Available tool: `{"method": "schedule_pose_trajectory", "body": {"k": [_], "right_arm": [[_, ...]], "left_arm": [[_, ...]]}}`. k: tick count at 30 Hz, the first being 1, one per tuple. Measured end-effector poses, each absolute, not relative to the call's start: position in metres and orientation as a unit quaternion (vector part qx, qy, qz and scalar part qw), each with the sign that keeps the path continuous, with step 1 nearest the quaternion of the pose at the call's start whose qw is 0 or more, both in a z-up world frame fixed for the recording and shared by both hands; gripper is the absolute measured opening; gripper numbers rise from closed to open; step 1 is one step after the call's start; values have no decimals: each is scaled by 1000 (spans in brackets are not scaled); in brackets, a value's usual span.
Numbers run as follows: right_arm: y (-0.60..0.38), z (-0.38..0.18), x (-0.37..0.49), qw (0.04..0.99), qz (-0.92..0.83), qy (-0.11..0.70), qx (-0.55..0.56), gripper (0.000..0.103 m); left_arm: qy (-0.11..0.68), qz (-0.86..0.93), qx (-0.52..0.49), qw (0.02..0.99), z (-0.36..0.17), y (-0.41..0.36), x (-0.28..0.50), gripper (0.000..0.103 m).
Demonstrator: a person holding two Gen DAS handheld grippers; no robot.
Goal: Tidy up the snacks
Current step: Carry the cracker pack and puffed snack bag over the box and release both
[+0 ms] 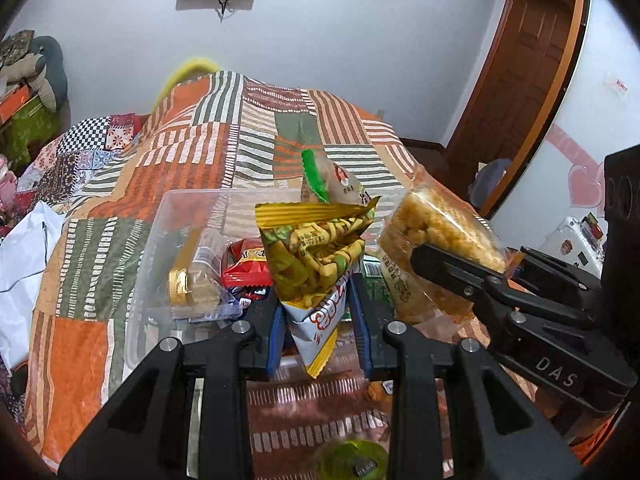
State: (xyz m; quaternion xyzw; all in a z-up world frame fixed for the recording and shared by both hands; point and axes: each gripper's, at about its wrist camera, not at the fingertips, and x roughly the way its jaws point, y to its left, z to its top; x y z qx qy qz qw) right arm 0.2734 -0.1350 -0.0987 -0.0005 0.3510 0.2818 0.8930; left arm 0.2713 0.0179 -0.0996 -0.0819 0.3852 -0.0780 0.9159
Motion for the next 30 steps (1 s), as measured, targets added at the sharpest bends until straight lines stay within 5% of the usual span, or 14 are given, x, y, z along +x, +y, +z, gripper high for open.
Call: {"method": "schedule_pose_trajectory", "body": {"k": [16,30], "right_arm": [[-124,-119,288,879,287,380,-17,31],[-134,-101,275,889,281,362,-20,34]], "left_arm": [[397,-61,-84,912,-119,23,285,30],[382,-57,-80,919,-102,24,259,48]]}}
